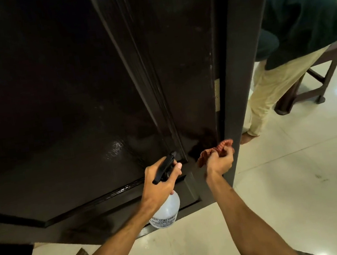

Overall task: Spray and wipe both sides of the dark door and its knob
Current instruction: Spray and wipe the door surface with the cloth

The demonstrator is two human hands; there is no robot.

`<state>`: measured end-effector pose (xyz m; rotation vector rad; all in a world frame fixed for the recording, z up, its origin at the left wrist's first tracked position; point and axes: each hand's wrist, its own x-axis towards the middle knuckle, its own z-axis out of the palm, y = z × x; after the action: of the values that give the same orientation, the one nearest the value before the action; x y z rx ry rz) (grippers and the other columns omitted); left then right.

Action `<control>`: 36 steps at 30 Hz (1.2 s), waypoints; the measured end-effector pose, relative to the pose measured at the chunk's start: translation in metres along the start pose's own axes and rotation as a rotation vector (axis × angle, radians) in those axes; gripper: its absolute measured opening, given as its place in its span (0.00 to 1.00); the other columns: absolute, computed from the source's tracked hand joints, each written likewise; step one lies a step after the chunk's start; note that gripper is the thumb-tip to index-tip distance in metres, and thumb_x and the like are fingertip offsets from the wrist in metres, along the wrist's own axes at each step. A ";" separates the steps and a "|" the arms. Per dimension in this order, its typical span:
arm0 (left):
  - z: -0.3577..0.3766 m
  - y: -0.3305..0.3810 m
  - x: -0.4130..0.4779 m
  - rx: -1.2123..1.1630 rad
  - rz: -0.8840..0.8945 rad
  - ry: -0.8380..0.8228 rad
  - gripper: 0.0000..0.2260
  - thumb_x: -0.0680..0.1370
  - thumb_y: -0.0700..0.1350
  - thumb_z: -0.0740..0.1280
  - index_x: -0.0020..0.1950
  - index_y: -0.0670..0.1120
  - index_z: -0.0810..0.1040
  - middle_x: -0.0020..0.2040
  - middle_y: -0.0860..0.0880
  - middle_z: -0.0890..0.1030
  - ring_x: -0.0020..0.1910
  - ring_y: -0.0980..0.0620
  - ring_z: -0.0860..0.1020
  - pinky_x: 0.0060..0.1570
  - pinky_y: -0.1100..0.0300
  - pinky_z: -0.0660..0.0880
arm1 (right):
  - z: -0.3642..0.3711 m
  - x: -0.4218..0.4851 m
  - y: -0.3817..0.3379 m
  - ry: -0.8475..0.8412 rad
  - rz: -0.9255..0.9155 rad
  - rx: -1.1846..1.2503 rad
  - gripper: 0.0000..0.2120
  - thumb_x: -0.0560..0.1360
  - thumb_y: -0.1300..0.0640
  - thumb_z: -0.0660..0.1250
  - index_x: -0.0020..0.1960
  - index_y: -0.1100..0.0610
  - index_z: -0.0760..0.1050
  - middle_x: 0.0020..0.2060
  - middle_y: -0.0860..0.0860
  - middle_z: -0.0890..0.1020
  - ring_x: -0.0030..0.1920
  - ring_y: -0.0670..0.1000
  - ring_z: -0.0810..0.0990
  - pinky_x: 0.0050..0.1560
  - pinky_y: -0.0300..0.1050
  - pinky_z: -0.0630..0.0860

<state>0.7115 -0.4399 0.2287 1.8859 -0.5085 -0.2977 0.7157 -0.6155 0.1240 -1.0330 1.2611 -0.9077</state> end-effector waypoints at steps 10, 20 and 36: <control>-0.024 -0.020 -0.018 0.014 -0.049 0.120 0.06 0.81 0.46 0.73 0.50 0.44 0.82 0.40 0.45 0.85 0.28 0.53 0.78 0.25 0.57 0.76 | -0.013 -0.047 -0.016 -0.301 -0.738 -0.268 0.13 0.75 0.68 0.70 0.59 0.61 0.79 0.59 0.59 0.74 0.57 0.58 0.78 0.58 0.54 0.78; -0.058 -0.050 -0.051 -0.041 -0.124 0.298 0.04 0.80 0.46 0.74 0.49 0.48 0.82 0.40 0.46 0.86 0.28 0.55 0.80 0.24 0.59 0.75 | 0.004 -0.081 0.020 -0.506 -0.868 -0.378 0.14 0.75 0.71 0.70 0.60 0.62 0.80 0.58 0.61 0.75 0.58 0.61 0.77 0.57 0.52 0.76; -0.135 -0.089 -0.105 -0.144 -0.190 0.588 0.05 0.79 0.47 0.74 0.51 0.46 0.84 0.39 0.45 0.86 0.31 0.47 0.81 0.24 0.58 0.77 | 0.043 -0.173 0.028 -0.749 -1.345 -0.482 0.15 0.74 0.70 0.74 0.58 0.59 0.84 0.60 0.63 0.74 0.52 0.62 0.72 0.46 0.56 0.79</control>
<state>0.6964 -0.2509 0.1910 1.7740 0.0875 0.1017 0.7402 -0.4383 0.1497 -2.4183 -0.0190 -0.9810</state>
